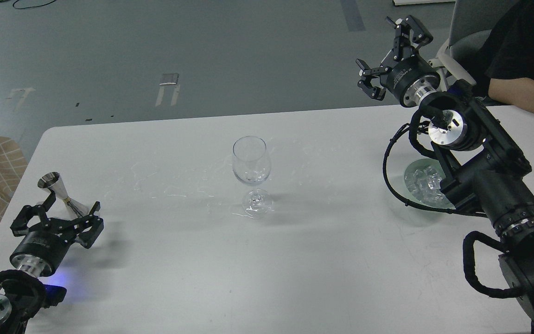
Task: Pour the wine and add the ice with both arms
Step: 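Close the left gripper around the metal jigger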
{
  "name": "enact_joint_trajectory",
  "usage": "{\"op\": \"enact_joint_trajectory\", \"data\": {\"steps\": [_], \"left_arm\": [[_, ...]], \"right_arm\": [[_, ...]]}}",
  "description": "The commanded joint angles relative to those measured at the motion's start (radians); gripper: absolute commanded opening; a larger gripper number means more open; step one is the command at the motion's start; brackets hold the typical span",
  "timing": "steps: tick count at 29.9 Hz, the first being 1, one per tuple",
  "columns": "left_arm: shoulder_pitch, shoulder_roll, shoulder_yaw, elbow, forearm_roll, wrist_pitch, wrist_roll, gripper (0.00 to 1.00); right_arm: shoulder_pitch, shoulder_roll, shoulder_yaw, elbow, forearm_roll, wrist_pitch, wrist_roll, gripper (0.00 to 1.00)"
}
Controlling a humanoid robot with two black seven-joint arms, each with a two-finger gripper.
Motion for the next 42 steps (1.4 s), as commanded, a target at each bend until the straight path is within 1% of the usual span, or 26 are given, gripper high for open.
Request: {"op": "enact_joint_trajectory", "data": {"steps": [1,12,26,29,34,42], "left_arm": [[0.003,-0.001,-0.001,0.000,0.000,-0.001,0.000,0.98],[0.006,-0.003,-0.001,0.000,0.001,-0.003,0.005,0.98],[0.009,-0.006,-0.010,0.020,-0.006,-0.004,-0.002,0.98],[0.000,-0.006,-0.021,0.044,-0.006,-0.006,-0.002,0.98],[-0.022,-0.006,-0.021,0.090,-0.005,-0.039,-0.002,0.98],[-0.083,-0.001,-0.018,0.158,0.001,-0.043,0.000,0.98]], "right_arm": [[0.000,0.000,0.000,0.000,0.000,-0.001,0.000,1.00],[-0.001,0.000,0.000,0.000,0.000,-0.001,0.000,1.00],[-0.001,0.000,0.000,0.000,0.000,-0.001,0.000,1.00],[-0.003,0.000,0.000,0.000,0.000,-0.001,0.000,1.00],[-0.001,0.000,0.000,-0.001,0.000,-0.001,0.000,1.00],[0.001,0.001,0.000,0.000,0.000,-0.003,-0.002,1.00]]}}
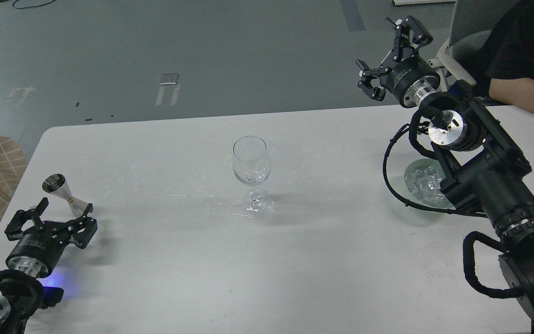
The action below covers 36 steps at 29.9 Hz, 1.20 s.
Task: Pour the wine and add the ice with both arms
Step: 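Close the left gripper around the metal jigger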
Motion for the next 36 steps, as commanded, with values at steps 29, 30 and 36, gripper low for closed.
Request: {"op": "enact_joint_trajectory", "data": {"steps": [29,30,36], "left_arm": [[-0.141,0.007,0.020,0.151,0.007,-0.001,0.000,0.98],[-0.141,0.009,0.020,0.151,0.007,-0.003,0.003,0.98],[-0.143,0.007,0.023,0.151,0.007,-0.004,0.002,0.92]], "right_arm": [[0.000,0.002,-0.001,0.001,0.000,-0.013,-0.001,1.00],[0.000,0.002,-0.001,0.001,0.000,-0.013,-0.001,1.00],[0.001,0.002,-0.001,0.001,0.000,-0.013,-0.001,1.00]]}}
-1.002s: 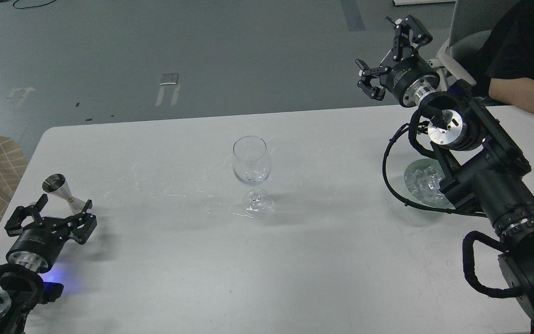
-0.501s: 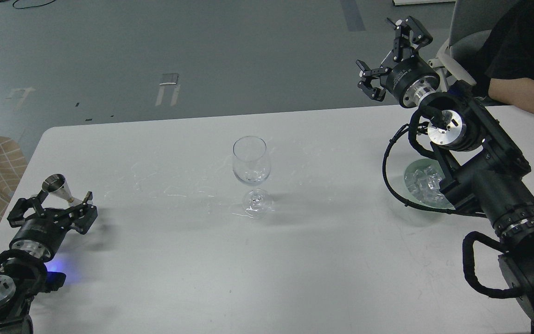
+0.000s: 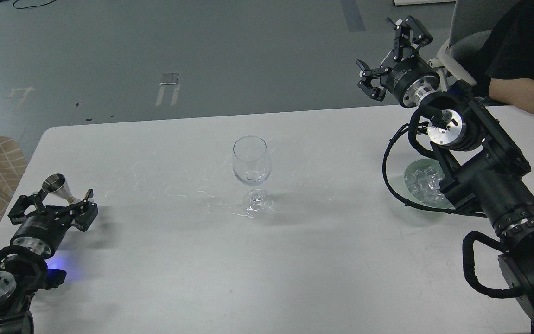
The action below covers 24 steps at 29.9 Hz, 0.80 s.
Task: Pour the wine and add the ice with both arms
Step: 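Close the left gripper around the metal jigger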
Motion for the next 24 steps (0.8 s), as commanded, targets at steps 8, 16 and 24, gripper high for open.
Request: {"op": "enact_joint_trajectory", "data": {"steps": [8,16,24], "left_arm": [[0.000,-0.003,0.003,0.000,0.002,-0.002,-0.012,0.52],[0.003,-0.004,0.015,0.002,0.020,-0.011,-0.024,0.45],[0.000,-0.009,0.024,0.020,0.028,-0.028,-0.043,0.30]], "right_arm": [[-0.004,0.006,0.000,0.000,0.000,0.000,0.000,1.00],[-0.003,0.006,0.000,0.000,0.000,0.000,0.000,1.00],[-0.001,0.006,0.000,0.000,0.000,0.000,0.000,1.00]]}}
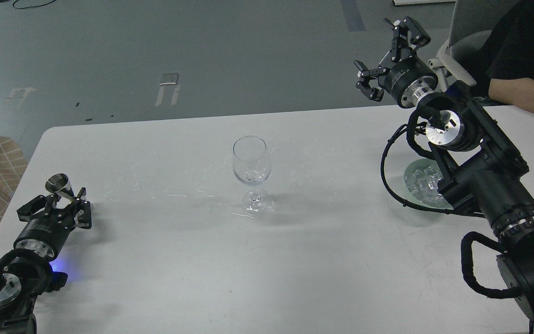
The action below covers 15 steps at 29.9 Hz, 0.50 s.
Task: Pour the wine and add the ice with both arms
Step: 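Close the left gripper around the metal jigger, then lift the jigger with the left gripper toward the wine glass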
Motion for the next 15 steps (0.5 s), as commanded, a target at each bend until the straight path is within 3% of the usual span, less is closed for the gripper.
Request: {"op": "enact_joint_trajectory", "data": {"steps": [1,5,15], "left_arm": [[-0.002,-0.002,0.000,0.002,0.000,-0.016,-0.003,0.24],[-0.002,-0.002,0.000,0.002,-0.001,-0.032,-0.010,0.11],[-0.002,-0.004,-0.001,0.002,-0.003,-0.041,-0.012,0.07]], "right_arm": [[0.000,0.000,0.000,0.000,0.000,0.000,0.000,1.00],[0.000,0.000,0.000,0.000,0.000,0.000,0.000,1.00],[-0.001,0.000,0.002,0.000,0.000,-0.001,0.000,1.00]]}}
